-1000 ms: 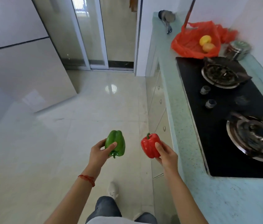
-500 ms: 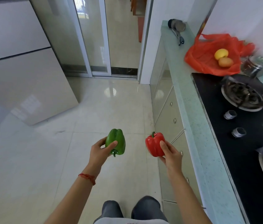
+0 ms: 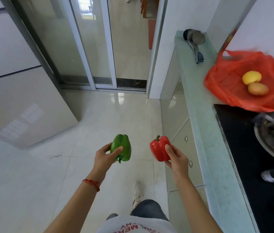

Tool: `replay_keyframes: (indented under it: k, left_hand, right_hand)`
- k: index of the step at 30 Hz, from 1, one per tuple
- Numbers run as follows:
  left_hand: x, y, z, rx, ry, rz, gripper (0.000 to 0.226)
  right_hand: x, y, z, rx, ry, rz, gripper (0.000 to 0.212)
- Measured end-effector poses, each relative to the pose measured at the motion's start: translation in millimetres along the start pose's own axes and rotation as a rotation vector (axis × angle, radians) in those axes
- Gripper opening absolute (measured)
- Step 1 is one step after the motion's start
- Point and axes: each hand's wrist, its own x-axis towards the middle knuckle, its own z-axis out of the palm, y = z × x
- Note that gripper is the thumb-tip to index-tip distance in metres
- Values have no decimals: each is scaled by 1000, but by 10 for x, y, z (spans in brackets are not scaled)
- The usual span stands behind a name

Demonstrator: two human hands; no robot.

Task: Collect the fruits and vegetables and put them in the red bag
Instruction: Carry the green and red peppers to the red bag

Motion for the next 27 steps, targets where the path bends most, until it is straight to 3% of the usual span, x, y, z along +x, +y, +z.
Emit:
replay_keyframes:
  k: [14,27]
  left_hand:
    - [1833,1081,523,2,2,9,37]
    - [3956,2187,853,142,-198,23,48]
  right_hand:
    - [1793,-885,786,7,-19,47,40]
    - [3254,-1456,1771,121,198,41,42]
